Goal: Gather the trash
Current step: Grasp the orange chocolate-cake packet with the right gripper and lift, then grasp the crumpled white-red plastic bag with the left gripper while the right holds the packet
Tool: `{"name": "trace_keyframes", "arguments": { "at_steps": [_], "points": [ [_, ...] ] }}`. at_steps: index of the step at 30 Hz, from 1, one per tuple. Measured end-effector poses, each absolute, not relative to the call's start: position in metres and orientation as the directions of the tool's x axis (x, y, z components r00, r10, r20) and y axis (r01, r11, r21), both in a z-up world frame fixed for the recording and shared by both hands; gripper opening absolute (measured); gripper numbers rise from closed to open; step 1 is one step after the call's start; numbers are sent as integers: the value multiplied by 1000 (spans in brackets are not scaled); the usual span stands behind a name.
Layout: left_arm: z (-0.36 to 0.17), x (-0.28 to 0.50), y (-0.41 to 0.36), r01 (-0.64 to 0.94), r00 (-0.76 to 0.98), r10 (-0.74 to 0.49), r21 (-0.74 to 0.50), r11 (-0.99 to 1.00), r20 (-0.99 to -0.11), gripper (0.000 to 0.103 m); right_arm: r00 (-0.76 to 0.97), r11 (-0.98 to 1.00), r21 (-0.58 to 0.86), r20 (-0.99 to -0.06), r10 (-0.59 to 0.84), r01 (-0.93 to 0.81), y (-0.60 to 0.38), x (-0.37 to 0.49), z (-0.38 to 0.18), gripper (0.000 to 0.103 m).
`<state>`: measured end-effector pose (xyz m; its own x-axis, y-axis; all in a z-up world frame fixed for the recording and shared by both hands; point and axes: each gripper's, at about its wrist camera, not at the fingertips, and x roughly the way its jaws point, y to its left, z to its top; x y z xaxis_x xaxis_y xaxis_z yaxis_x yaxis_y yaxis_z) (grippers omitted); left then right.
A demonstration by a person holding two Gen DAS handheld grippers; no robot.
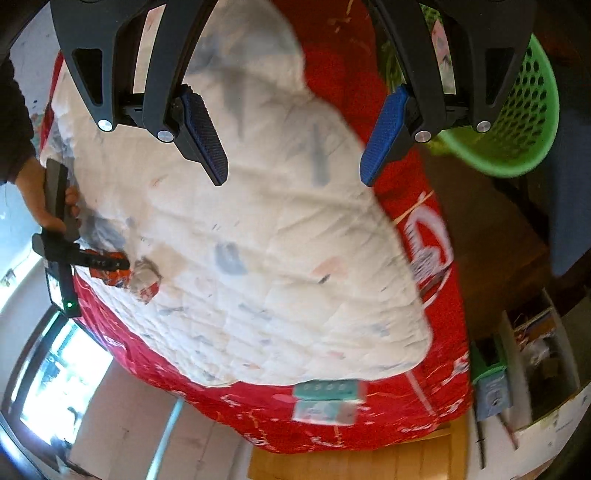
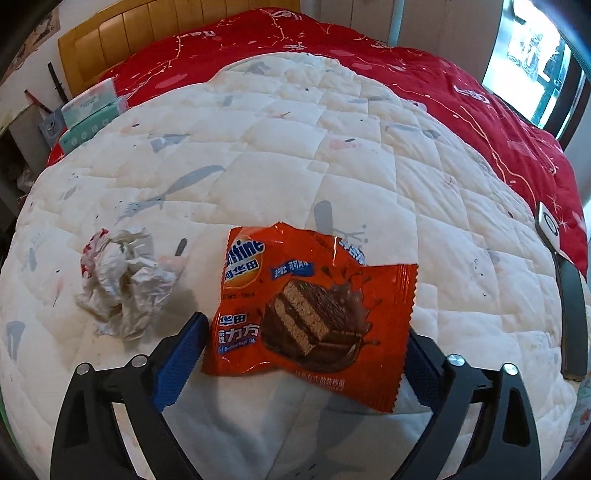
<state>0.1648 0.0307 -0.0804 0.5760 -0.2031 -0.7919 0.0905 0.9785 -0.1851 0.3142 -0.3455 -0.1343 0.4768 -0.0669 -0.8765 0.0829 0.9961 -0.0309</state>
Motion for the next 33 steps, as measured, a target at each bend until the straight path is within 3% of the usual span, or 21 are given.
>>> {"name": "trace_keyframes", "arguments": {
  "at_steps": [4,9,27,33],
  "points": [
    [-74,191,3,147,578,-233,-181,972,-782,73,479,998,-33,-876,-59,63,-349,309,-131,73],
    [-68,220,-45,240,568,-293,-186,953,-769,73,488,999,-6,-873,-32,53,-356,293,-121,71],
    [-89,302,-179,434,481,-403,-189,881,-778,76,527,1000,16,-849,19,-10,-369,216,-94,71],
    [-114,326,-209,443,466,-359,-138,886,-809,77,538,999,24,-842,39,-34,-366,202,-92,71]
  ]
}}
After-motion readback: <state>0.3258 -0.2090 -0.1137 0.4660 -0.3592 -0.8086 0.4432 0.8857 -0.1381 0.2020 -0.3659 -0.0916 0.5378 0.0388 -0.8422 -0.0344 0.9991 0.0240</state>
